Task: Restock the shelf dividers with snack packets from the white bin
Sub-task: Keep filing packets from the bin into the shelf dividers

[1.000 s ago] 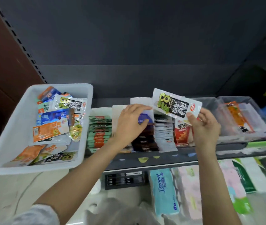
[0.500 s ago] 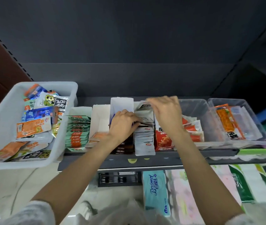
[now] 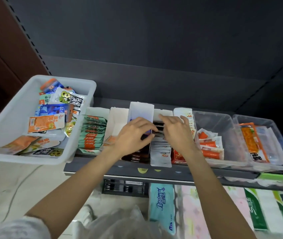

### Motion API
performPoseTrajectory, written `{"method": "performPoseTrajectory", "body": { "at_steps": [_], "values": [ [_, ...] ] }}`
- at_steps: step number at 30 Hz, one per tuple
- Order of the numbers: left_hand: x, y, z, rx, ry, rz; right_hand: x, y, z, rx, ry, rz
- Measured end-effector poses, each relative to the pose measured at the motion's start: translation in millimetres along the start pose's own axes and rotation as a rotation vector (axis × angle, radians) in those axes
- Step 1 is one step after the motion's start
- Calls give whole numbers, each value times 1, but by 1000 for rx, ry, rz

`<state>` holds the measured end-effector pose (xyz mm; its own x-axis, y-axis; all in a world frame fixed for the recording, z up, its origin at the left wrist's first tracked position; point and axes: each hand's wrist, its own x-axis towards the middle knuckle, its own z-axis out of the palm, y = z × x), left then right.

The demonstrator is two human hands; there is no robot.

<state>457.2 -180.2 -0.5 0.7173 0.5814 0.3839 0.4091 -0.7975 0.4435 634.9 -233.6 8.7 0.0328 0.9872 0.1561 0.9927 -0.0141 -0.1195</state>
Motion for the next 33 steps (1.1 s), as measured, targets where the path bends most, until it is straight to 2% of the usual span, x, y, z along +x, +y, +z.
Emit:
{"method": "performPoseTrajectory", "body": {
  "at_steps": [3,6,9,12,15,21,25,30,33],
  "values": [
    [-25,-9,-27,11,137,99,-5,-24,-16,222,212,16],
    [-58,-30,-60,36,241,65,-2,-66,-32,402,238,3],
    [-91,-67,-95,91,262,-72,12,-120,-34,517,211,-91],
    [-124,-112,-131,121,180,-300,31,-176,-23,581,135,-182],
    [-150,-159,-162,172,67,-459,55,-225,-1,558,-4,-201],
    [-169,-237,-185,191,-35,-605,117,-299,50,378,-176,-125],
    [-154,-274,-172,197,-200,-712,164,-322,96,248,-220,57],
    [-140,-311,-152,259,-321,-697,201,-338,135,127,-224,373],
    [-138,-325,-144,285,-336,-648,209,-344,149,43,-207,424]
  ]
}}
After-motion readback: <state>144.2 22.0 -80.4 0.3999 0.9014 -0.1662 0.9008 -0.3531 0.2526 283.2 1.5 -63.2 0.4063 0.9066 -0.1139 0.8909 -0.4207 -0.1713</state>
